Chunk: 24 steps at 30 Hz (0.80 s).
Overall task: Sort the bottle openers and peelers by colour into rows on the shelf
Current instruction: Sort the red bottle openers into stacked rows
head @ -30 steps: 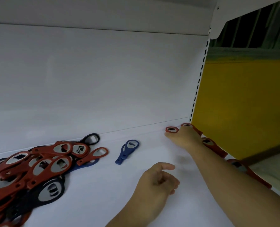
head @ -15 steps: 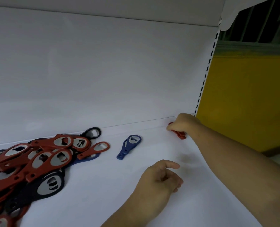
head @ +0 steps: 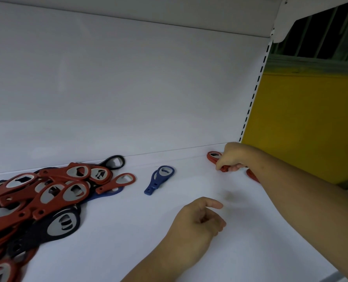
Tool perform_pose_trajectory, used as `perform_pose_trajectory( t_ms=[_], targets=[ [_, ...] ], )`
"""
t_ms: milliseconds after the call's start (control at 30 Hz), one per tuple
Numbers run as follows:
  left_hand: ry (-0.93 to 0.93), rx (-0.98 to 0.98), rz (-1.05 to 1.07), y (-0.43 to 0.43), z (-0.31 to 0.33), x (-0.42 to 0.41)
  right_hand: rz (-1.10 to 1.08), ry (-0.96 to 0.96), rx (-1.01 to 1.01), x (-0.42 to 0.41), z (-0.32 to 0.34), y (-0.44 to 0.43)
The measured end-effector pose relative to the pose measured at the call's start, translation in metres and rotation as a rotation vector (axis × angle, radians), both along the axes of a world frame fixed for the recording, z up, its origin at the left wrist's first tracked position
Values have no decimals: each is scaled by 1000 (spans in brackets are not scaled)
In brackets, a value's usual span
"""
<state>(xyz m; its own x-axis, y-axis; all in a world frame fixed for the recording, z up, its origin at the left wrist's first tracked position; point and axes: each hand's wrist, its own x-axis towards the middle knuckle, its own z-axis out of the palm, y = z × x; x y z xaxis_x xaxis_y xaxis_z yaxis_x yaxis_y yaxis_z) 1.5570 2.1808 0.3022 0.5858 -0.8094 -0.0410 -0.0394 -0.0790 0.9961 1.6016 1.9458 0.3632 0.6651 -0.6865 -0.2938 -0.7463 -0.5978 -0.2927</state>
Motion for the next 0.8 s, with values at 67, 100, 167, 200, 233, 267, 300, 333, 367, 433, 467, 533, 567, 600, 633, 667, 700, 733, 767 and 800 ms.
perform_pose_trajectory(
  t_ms=[67, 100, 167, 200, 233, 267, 300, 333, 367, 433, 467, 533, 567, 600, 633, 667, 700, 733, 767, 800],
  targets=[
    [-13, 4, -2, 0, -1, 0, -12, -24, 4, -3, -1, 0],
    [-21, 7, -3, 0, -1, 0, -15, -36, 6, -4, -1, 1],
    [-44, 7, -1, -1, -3, -1, -14, -62, 14, -5, -3, 1],
    [-55, 5, 5, -1, -3, -2, -13, -74, 17, -5, -4, 1],
    [-62, 4, 16, -2, -4, -2, -10, -82, 16, -6, -5, 1],
    [-63, 5, 26, -2, -4, -3, -7, -86, 14, -6, -5, 1],
    [-62, 6, 35, -2, -4, -3, -6, -89, 9, -7, -5, 2],
    [-63, 7, 42, -2, -4, -4, -2, -91, 5, -8, -5, 2],
    [-65, 8, 47, -1, -4, -6, -3, -89, 5, -9, -5, 2],
    [-64, 8, 61, 2, -2, -9, -13, -89, -27, -12, -3, 1],
    [-55, 8, 70, 3, 0, -11, -11, -88, -96, -15, -1, 0],
    [-29, 1, 90, 5, 5, -14, 6, -109, -305, -20, 7, 4],
    [-14, -8, 105, 6, 6, -16, 24, -151, -383, -21, 12, 11],
    [0, -21, 121, 7, 8, -17, 57, -209, -418, -22, 15, 20],
    [13, -34, 141, 7, 9, -18, 100, -270, -410, -23, 15, 32],
    [22, -48, 168, 8, 10, -18, 149, -318, -373, -24, 12, 45],
    [24, -64, 204, 8, 11, -17, 202, -346, -324, -25, 7, 60],
    [24, -81, 243, 9, 13, -17, 263, -350, -281, -27, -1, 76],
    [22, -93, 284, 13, 16, -18, 321, -348, -243, -30, -8, 91],
    [13, -97, 318, 19, 19, -17, 362, -359, -198, -32, -15, 104]
  ],
)
